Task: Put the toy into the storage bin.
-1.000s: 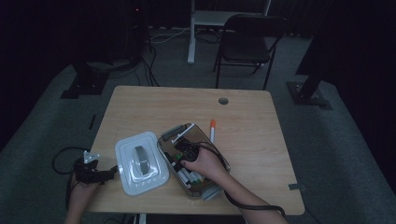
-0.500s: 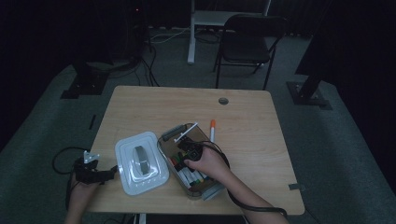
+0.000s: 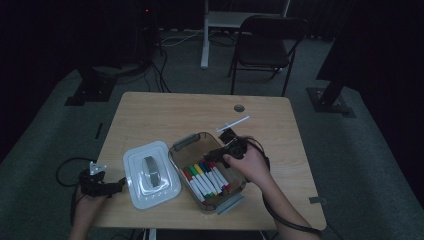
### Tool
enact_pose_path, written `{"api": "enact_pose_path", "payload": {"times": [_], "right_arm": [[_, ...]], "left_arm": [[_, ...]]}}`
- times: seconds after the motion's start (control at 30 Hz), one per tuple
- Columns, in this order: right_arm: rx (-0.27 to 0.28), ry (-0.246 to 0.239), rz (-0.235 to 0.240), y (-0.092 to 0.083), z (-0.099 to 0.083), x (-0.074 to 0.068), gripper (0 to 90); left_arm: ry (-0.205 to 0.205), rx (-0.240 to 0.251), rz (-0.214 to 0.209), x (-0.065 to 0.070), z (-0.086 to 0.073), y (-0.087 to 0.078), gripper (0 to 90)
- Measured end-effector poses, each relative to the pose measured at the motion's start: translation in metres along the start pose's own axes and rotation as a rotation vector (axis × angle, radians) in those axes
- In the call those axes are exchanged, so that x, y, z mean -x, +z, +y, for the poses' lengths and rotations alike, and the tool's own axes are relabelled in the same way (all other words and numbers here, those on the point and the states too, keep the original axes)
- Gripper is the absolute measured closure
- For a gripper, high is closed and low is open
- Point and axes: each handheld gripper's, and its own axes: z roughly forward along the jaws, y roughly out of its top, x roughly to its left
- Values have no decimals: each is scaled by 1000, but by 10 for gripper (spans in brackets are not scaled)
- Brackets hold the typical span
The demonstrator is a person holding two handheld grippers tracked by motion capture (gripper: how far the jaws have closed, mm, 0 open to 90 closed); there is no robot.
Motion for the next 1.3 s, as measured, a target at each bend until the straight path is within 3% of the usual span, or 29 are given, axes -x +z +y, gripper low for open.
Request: {"api": "enact_pose_path", "payload": {"times": [0.23,0.47,0.6,0.97,1.3], "right_arm": [[101,60,-73,-33,-10,35,630],[123,127,-155,-36,-22,73,621],[114,156,-199,-26,-27,91,618],[73,230,-239,27,-32,135,559],[52,248,-292,64,-18,153,560]], "left_arm": [[-1,0,0,0,0,0,5],[0,-2,-1,0,0,0,5],[0,-1,-1,0,0,0,5],[0,-1,-1,0,0,0,5],[0,-1,-1,0,0,0,5]]}}
